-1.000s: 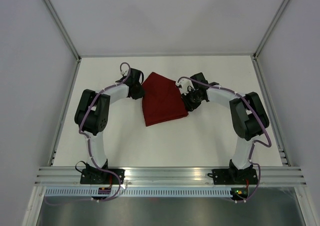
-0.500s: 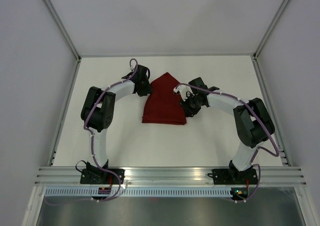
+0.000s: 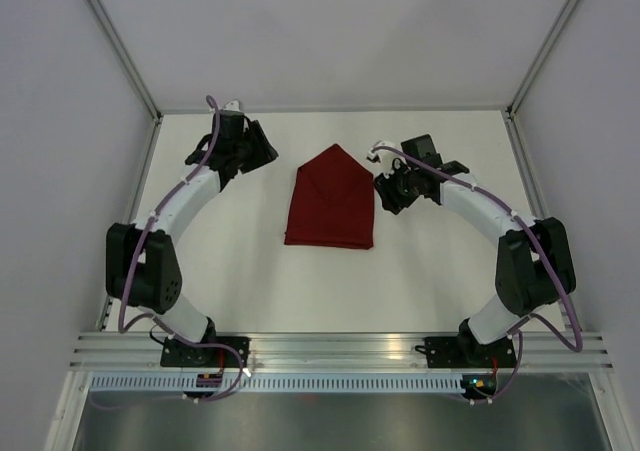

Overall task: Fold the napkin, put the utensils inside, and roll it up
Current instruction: Adjust the napkin at the center of the board, then roll the napkin at the center of the board.

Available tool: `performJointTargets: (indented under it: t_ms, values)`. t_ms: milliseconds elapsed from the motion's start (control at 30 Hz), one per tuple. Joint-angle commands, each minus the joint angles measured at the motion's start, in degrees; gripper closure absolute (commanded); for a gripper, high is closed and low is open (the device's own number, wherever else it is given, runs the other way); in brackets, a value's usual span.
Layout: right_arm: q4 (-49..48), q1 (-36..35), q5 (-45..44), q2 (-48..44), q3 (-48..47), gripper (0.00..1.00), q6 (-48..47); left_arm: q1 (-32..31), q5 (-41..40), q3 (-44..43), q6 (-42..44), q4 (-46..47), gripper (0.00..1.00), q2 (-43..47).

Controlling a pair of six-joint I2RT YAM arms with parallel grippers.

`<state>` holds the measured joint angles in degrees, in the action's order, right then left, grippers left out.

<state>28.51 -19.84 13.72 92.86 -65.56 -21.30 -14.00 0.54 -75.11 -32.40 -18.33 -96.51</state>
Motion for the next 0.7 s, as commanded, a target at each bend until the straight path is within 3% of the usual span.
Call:
performJointTargets:
  t_ms: [0,233,467,667]
  values:
    - [2.16,-2.39,-1.76,-2.77,-4.49,0.44,-1.28,-1.03,4.56,4.17,1.82,2.42,0.44,7.9]
    - [-4.6,-16.0,-7.04,-6.2,2.01,0.34,-7.79,-1.12,7.55,10.59,1.03,5.76,0.37,21.88]
    - [-9.7,-19.45,-5.37,-1.91,2.81,0.31,-9.99,-1.12,8.96,16.48,1.82,6.46,0.34,35.4]
    - [-15.59,-23.75,-8.52,1.01,7.02,0.31,-9.81,-1.12,7.81,19.74,2.43,6.03,0.33,38.76]
